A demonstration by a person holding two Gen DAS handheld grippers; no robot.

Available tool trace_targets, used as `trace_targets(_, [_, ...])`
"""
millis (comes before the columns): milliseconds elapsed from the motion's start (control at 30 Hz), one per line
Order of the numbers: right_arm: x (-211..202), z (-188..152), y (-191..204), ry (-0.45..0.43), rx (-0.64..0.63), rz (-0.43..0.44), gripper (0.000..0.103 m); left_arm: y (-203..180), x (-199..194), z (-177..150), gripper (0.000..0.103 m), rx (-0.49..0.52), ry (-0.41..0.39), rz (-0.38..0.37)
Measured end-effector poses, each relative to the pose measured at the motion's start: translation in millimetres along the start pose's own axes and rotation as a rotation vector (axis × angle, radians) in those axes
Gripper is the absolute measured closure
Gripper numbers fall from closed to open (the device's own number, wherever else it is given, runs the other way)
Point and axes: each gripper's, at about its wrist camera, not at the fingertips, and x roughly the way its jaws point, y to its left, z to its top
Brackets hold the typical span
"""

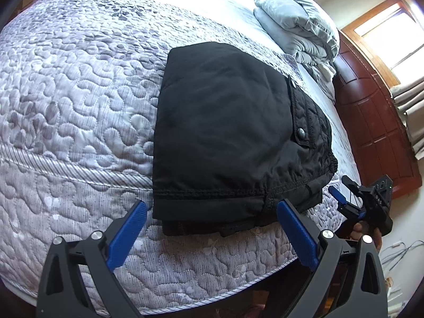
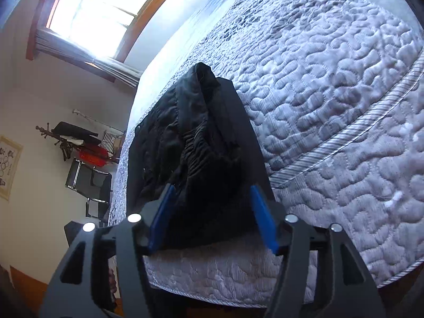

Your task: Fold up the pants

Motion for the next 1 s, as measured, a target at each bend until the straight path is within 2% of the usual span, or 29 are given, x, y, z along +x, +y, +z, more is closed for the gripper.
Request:
trace_targets(33, [-6.3, 0.2, -1.4, -0.003, -0.006, -0.004, 0.031, 0.4, -0.7, 2.0, 0.004, 0.002, 0.017, -0.011])
trace_targets(67, [-12.7, 0.4, -2.9, -0.008, -0.011, -0.006, 0.029, 1.0, -1.4, 4.7, 0.004, 0.003, 0.037, -0.031])
trace_targets(167, [-27.0, -0.5, -3.9, -0.023, -0.020, 0.003, 0.025, 9.4, -4.2, 10.7, 0.004, -0.051, 0.093, -0.189])
trace_targets(200, [-32.4, -1.5, -5.7, -0.031, -0.021, 0.007, 0.024, 16.7, -3.3, 12.6, 0.004, -0.106, 0.105, -0.270])
trace_targets(233, [-35.6, -2.5, -5.6, -0.036, -0.023, 0.013, 0.023, 24.3, -2.1, 13.9, 0.004, -0.158, 0.103, -0.308])
trace_targets(300, [-37.4, -3.0, -4.1, -0.035, -0.026, 0.024, 0.023, 37.3, 1.2, 17.7, 0.004, -0.218, 0.079, -0.283])
trace_targets(367, [-36.7, -2.5, -5.6, -0.030, -0.028, 0.017, 0.022, 45.8, 6.7, 23.3, 0.004, -0.217, 0.058, -0.179])
trace_targets(400, [-35.1, -1.7, -5.7, -0.026, -0.028, 0.013, 0.022, 47.8, 9.5, 25.3, 0.004, -0.215, 0.053, -0.158])
trace_targets(567, [-28.0, -1.9, -3.8, -0.008, -0.026, 0.019, 0.022, 54.3, 27.9, 34.6, 0.004, -0.233, 0.081, -0.171])
trace_targets(700, [-19.2, -1.6, -3.2, 0.009, -0.024, 0.015, 0.022, 45.6, 42.0, 39.1, 0.004, -0.220, 0.094, -0.184])
trace_targets(833, [-12.4, -0.7, -2.8, 0.021, -0.028, 0.008, 0.022, 29.8, 48.0, 38.4, 0.004, -0.169, 0.089, -0.114])
trace_targets(900, [-8.8, -0.2, -3.7, 0.026, -0.023, 0.006, 0.022, 20.1, 49.2, 35.7, 0.006, -0.122, 0.075, -0.067])
trace_targets(933, [-6.7, 0.1, -4.2, 0.029, -0.021, 0.003, 0.022, 15.9, 49.6, 34.2, 0.012, -0.098, 0.073, -0.027])
trace_targets(1000, [-2.6, 0.5, -5.0, 0.034, -0.018, -0.002, 0.022, 12.7, 47.6, 33.4, 0.019, -0.091, 0.069, 0.003])
